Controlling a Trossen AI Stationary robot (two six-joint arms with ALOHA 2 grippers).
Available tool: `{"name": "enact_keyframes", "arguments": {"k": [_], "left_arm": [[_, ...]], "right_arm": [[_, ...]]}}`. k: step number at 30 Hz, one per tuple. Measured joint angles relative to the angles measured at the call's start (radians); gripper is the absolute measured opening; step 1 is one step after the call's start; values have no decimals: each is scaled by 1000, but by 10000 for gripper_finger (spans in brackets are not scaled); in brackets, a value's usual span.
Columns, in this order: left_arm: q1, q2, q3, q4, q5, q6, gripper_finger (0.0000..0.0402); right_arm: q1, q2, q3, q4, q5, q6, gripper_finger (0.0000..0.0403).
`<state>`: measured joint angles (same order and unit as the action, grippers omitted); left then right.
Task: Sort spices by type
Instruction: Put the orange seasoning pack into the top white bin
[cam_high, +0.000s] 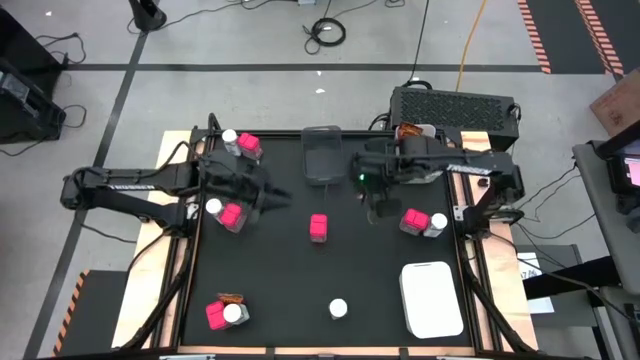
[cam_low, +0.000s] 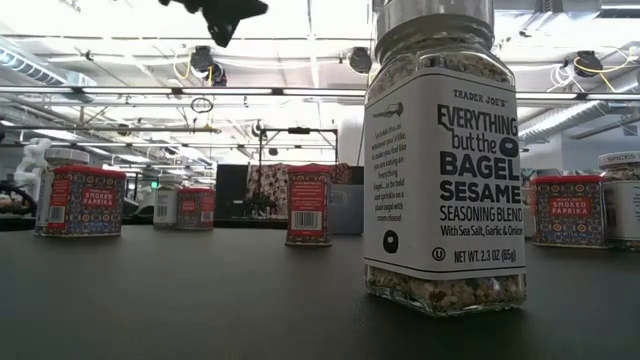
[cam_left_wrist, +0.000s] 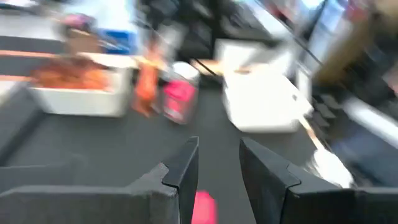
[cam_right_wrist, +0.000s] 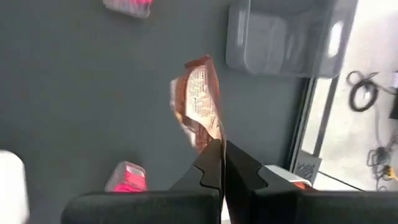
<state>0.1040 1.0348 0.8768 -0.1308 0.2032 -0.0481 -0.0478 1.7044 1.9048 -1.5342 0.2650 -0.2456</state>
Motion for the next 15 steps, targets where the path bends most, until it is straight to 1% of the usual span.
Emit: {"name": "enact_keyframes", "arguments": {"k": [2,5,7,9,11,15], "left_arm": [[35,0,0,60,-75,-58,119],[88,0,0,115,-168,-172,119],[114,0,0,124,-198,-259,119],[132,0,0,123,-198,-316,119],[139,0,0,123,-198,-336,119],[143,0,0,123,-207,-332,119]], "right_arm": [[-53,-36,-82,47,-5,-19,0],[-130,-93,-214,164,-15,-16,0],[-173,-130,-304,242,-52,-1,0],[-202,-156,-383,325,-104,40,0],[-219,-165,-442,372,-135,125,0],[-231,-163,-497,368,-134,403,0]]}}
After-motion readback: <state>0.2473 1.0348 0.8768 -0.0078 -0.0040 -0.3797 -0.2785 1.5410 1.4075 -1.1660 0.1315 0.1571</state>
